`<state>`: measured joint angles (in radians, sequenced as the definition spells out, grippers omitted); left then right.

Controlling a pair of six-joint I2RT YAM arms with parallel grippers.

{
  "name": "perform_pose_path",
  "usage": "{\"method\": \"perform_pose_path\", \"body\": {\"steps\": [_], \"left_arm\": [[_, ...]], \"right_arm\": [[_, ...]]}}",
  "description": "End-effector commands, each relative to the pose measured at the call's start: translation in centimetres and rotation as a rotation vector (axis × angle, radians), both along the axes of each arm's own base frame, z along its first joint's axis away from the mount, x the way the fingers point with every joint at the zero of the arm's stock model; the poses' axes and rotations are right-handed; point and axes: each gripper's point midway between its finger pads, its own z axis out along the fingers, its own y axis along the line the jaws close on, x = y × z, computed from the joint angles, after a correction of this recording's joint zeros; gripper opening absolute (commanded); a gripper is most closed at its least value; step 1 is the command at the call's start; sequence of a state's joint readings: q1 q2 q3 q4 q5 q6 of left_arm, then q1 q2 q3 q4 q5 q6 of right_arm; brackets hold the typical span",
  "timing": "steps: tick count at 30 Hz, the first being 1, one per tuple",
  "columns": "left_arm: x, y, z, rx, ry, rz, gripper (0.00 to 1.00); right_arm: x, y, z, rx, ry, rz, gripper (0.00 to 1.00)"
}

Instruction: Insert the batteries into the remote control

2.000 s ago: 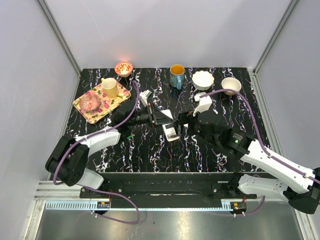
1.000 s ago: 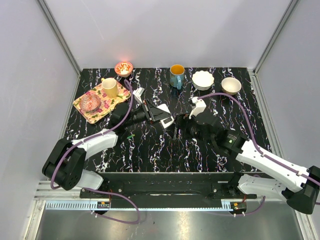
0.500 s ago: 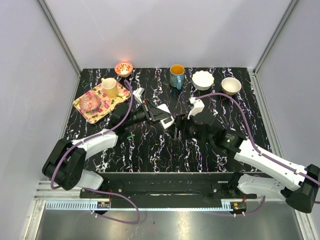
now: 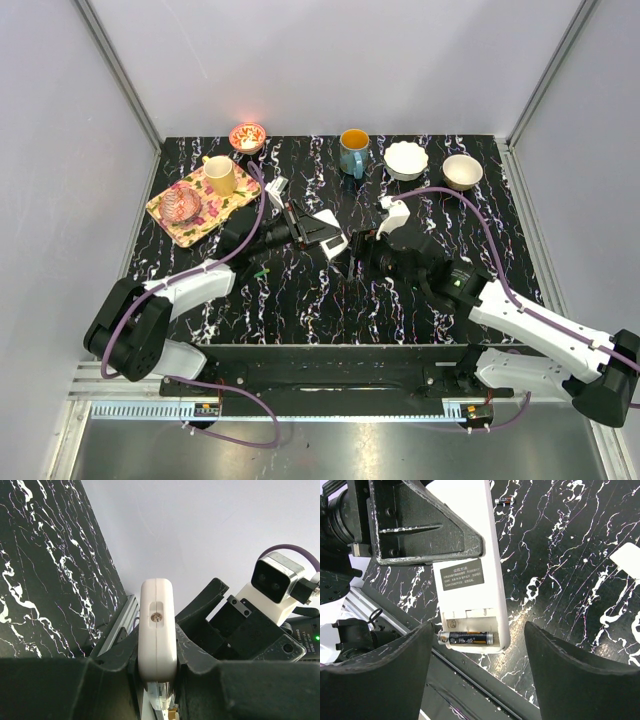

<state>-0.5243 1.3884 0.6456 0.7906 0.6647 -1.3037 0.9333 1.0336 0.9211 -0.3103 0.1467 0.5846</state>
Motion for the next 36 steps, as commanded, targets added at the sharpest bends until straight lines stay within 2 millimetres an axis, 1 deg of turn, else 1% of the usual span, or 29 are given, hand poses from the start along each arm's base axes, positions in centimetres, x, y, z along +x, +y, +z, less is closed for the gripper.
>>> {"method": "perform_pose_path", "body": {"steps": [1, 7, 25, 26, 28, 29, 32, 36], "left_arm": [[-0.4, 0.4, 3.0, -0.064, -0.110, 0.008, 0.00], [-0.4, 0.5, 2.9, -0.063, -0.107, 0.009, 0.00], [-0.7, 0.5, 3.0, -0.067, -0.108, 0.006, 0.00], [-0.7, 0.6, 3.0, -0.067, -0.108, 0.006, 0.00], [-0.7, 0.5, 2.9, -0.066, -0.108, 0.006, 0.00], [-0.6, 0.5, 2.8, -0.064, -0.105, 0.008, 0.00], [-0.5, 0.5, 2.5, -0.059, -0.099, 0.011, 0.00], [-0.5, 0.5, 2.3, -0.060, -0.093, 0.009, 0.00]], "right_arm": [[0.6, 0.0, 2.0, 0.054, -0.045, -0.017, 0.82], [0.7, 0.2, 2.5, 0.062, -0.052, -0.017, 0.82], [0.5, -0.2, 2.2, 0.064, -0.049, -0.016, 0.73], [0.5, -0.2, 2.2, 0.066, -0.049, -0.015, 0.74], [0.5, -0.3, 2.4, 0.070, -0.052, -0.020, 0.78], [0.6, -0.3, 2.5, 0.075, -0.050, -0.023, 0.82], [0.6, -0.2, 3.0, 0.091, -0.053, -0.025, 0.85], [0.5, 0.2, 3.5, 0.096, -0.059, -0.004, 0.84]]}}
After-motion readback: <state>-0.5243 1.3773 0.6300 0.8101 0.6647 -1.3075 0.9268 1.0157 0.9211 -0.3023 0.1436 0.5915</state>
